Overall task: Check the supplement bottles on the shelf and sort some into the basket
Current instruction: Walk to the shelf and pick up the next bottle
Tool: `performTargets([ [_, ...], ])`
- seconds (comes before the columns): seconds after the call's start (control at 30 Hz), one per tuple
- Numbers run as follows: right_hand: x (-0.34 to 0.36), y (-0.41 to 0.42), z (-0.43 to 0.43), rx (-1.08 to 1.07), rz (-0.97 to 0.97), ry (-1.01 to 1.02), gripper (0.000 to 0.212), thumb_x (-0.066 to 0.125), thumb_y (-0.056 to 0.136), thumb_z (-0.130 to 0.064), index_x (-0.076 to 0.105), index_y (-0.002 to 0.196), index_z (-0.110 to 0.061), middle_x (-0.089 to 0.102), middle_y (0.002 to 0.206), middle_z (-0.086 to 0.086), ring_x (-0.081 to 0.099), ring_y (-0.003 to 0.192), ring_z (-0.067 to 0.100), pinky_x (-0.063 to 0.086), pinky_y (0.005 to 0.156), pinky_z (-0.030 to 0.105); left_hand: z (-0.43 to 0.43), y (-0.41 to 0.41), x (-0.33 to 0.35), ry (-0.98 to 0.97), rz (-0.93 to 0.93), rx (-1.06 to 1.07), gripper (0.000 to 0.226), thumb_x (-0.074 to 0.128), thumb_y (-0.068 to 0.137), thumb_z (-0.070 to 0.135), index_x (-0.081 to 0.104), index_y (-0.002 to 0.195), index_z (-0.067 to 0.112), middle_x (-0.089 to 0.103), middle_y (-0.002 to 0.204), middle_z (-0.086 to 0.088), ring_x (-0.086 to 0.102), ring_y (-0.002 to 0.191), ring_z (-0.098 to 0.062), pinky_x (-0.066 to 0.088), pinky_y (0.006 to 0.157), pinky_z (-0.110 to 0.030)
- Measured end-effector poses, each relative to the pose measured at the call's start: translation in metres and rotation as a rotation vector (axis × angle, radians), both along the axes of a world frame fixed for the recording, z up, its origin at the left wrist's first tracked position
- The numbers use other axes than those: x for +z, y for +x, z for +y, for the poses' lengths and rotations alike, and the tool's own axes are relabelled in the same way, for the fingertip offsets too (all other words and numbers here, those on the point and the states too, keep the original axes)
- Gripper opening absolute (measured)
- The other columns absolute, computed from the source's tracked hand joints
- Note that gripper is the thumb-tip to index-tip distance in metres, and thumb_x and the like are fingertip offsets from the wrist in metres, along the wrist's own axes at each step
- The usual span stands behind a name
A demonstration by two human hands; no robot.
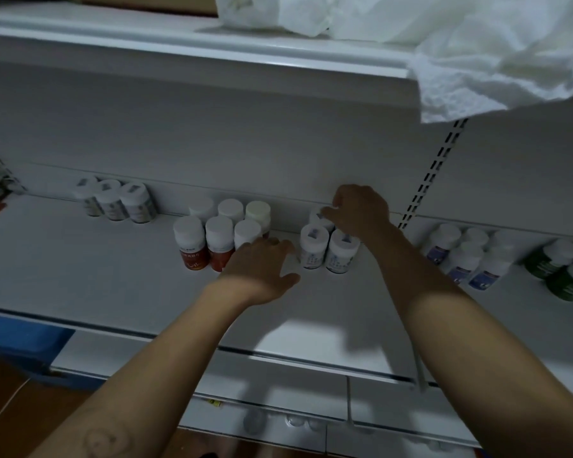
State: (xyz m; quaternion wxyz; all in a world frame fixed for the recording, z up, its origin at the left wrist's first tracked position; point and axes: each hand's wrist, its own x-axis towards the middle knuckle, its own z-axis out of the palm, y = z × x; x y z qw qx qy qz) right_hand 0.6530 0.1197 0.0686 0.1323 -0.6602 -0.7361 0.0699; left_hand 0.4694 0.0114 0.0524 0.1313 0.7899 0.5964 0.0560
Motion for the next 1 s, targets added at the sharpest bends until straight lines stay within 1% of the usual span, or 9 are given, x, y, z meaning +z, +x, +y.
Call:
performTargets([
  [0.07, 0.0, -0.018, 0.005, 0.001, -0.12, -0.022, 0.043, 0.061, 0.087, -0.051, 0.06, 0.088, -0.008, 0.066, 0.095, 0.011, 0.063, 0.093, 0.031, 0.043, 0.073, 0.032, 0.0, -0.004, 0.002, 0.001, 0.007, -0.004, 0.051, 0.055, 0.093, 0.046, 0.043, 0.137, 0.022, 0.052, 0.131, -0.004, 0.05, 0.117, -0.026, 0.038, 0.089, -0.032],
  [0.17, -0.003, -0.036, 0.012, -0.05, -0.208, -0.109, 0.052, 0.063, 0.083, -0.058, 0.061, 0.099, -0.009, 0.062, 0.096, 0.009, 0.063, 0.097, 0.029, 0.039, 0.074, 0.031, 0.0, -0.011, 0.004, 0.022, 0.033, -0.016, 0.052, 0.053, 0.093, 0.047, 0.041, 0.136, 0.021, 0.052, 0.132, -0.005, 0.05, 0.118, -0.027, 0.039, 0.089, -0.034],
  [0.4, -0.005, -0.044, 0.017, -0.179, -0.038, -0.18, 0.045, 0.077, 0.074, -0.038, 0.064, 0.102, -0.006, 0.067, 0.108, 0.012, 0.065, 0.099, 0.03, 0.045, 0.07, 0.031, 0.002, -0.027, 0.006, 0.012, 0.0, -0.038, 0.061, 0.052, 0.094, 0.047, 0.032, 0.146, 0.023, 0.052, 0.134, -0.004, 0.05, 0.119, -0.025, 0.039, 0.093, -0.034],
  [0.5, 0.002, -0.043, 0.012, -0.205, 0.075, -0.093, 0.054, 0.077, 0.073, -0.045, 0.058, 0.109, -0.01, 0.063, 0.108, 0.011, 0.062, 0.101, 0.031, 0.045, 0.074, 0.032, 0.001, -0.033, 0.009, 0.018, -0.028, -0.02, 0.061, 0.052, 0.094, 0.048, 0.032, 0.145, 0.022, 0.053, 0.133, -0.004, 0.049, 0.12, -0.027, 0.039, 0.093, -0.036],
  [0.63, 0.021, -0.037, -0.005, -0.22, 0.247, 0.033, 0.042, 0.075, 0.073, -0.042, 0.053, 0.096, -0.016, 0.058, 0.092, 0.004, 0.058, 0.085, 0.025, 0.039, 0.067, 0.03, -0.001, -0.037, 0.018, 0.062, -0.035, -0.004, 0.057, 0.052, 0.094, 0.048, 0.036, 0.141, 0.02, 0.053, 0.131, -0.005, 0.05, 0.118, -0.029, 0.039, 0.088, -0.036],
  [0.7, 0.03, -0.031, -0.018, -0.205, 0.363, 0.088, 0.035, 0.075, 0.072, -0.038, 0.052, 0.088, -0.017, 0.06, 0.086, 0.003, 0.06, 0.079, 0.023, 0.046, 0.064, 0.033, -0.002, -0.037, 0.021, 0.077, -0.04, 0.004, 0.054, 0.053, 0.093, 0.048, 0.04, 0.138, 0.02, 0.054, 0.129, -0.006, 0.05, 0.117, -0.03, 0.039, 0.089, -0.037],
  [0.77, 0.039, -0.025, -0.034, -0.195, 0.488, 0.121, 0.03, 0.076, 0.071, -0.033, 0.054, 0.086, -0.018, 0.062, 0.083, 0.001, 0.065, 0.079, 0.024, 0.056, 0.068, 0.04, -0.003, -0.036, 0.024, 0.08, -0.063, 0.013, 0.051, 0.054, 0.092, 0.048, 0.043, 0.133, 0.019, 0.054, 0.126, -0.006, 0.05, 0.117, -0.03, 0.041, 0.09, -0.037],
  [0.87, 0.048, -0.014, -0.064, -0.178, 0.661, 0.081, 0.024, 0.078, 0.073, -0.027, 0.061, 0.087, -0.018, 0.063, 0.082, -0.005, 0.068, 0.077, 0.023, 0.06, 0.07, 0.045, -0.013, -0.032, 0.027, 0.076, -0.109, 0.041, 0.05, 0.056, 0.091, 0.048, 0.044, 0.131, 0.02, 0.055, 0.122, -0.005, 0.051, 0.116, -0.028, 0.043, 0.09, -0.036],
  [1.0, 0.043, 0.0, -0.106, -0.156, 0.917, -0.045, 0.015, 0.077, 0.077, -0.015, 0.066, 0.084, -0.019, 0.068, 0.092, 0.002, 0.07, 0.079, 0.019, 0.062, 0.068, 0.04, -0.035, -0.021, 0.02, 0.132, -0.219, 0.003, 0.056, 0.062, 0.087, 0.047, 0.043, 0.133, 0.02, 0.056, 0.119, -0.006, 0.055, 0.107, -0.028, 0.044, 0.075, -0.032],
])
